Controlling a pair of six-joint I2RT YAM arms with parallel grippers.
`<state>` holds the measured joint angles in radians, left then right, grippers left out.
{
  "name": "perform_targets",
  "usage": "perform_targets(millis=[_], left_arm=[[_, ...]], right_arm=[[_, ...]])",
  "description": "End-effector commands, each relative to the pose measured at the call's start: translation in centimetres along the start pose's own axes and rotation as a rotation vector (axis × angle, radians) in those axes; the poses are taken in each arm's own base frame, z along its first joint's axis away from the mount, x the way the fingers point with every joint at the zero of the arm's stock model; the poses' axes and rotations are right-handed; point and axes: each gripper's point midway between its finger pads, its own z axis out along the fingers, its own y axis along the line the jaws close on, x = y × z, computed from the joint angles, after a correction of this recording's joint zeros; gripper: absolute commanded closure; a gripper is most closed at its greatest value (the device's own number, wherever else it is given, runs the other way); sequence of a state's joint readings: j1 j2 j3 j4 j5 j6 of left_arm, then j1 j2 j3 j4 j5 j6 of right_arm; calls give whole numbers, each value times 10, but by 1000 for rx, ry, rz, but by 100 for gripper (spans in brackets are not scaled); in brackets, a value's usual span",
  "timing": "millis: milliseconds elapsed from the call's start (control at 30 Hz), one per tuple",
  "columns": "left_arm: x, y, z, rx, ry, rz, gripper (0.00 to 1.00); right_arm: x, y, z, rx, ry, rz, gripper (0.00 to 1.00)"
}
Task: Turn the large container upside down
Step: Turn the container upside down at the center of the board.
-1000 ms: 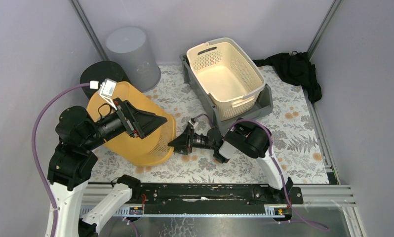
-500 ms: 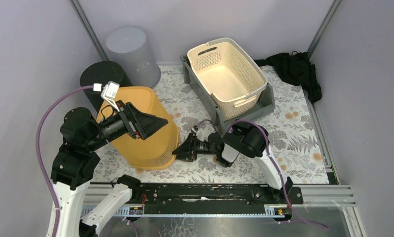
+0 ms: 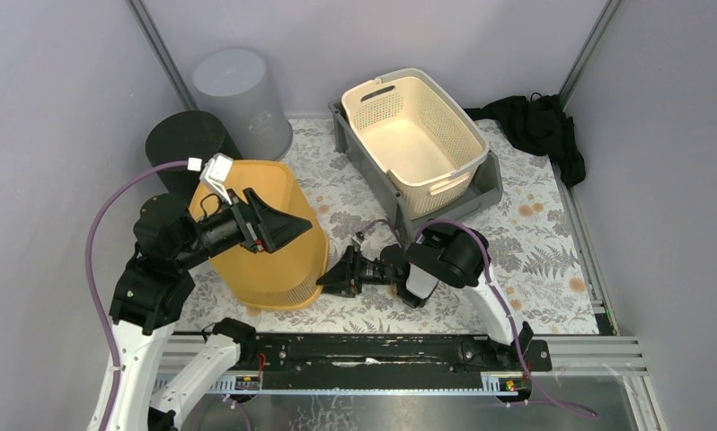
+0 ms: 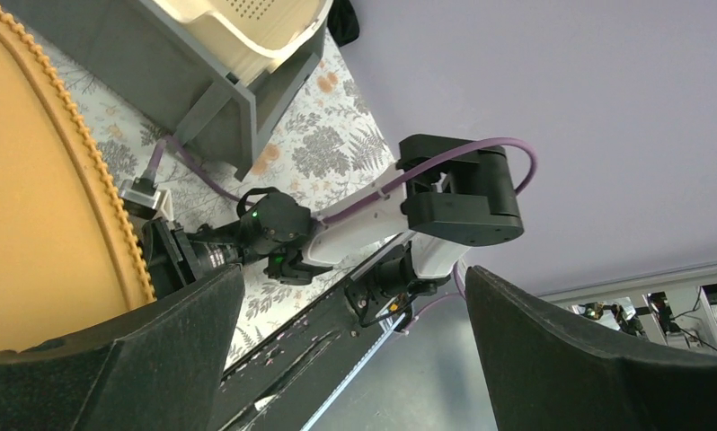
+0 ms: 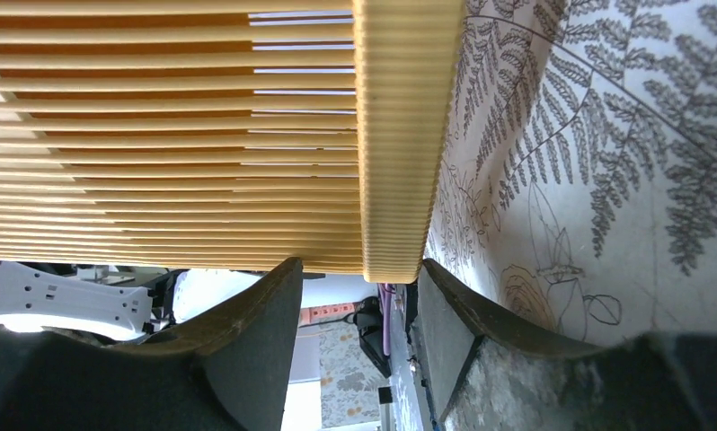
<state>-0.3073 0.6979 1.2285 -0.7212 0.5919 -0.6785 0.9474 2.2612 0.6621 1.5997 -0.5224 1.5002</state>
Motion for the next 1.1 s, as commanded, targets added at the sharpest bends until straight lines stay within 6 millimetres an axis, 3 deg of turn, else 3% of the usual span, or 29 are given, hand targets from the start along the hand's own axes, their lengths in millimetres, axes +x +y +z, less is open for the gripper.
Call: perform_targets(millis=[0,333,633,800,967,1067], left_arm=[[-3,4,5,17,-37,35,0],[10,24,11,-24,-16,18,0],[12,25,4,-44,-27,29,0],[12,25,-3,-71,-38,42,0],[12,28,-8,-98,-50,53,0],[11,28,-8,-98,-51,47,0]], right_arm=[[-7,-17,-1,87,-65,44,43],[13,-43,10,206,-38,68,42],[26,-48,34,301,30,-5,41],[29,-37,54,299,74,-30,41],[24,-16,45,318,67,-103,41],[12,-2,32,339,32,-143,41]])
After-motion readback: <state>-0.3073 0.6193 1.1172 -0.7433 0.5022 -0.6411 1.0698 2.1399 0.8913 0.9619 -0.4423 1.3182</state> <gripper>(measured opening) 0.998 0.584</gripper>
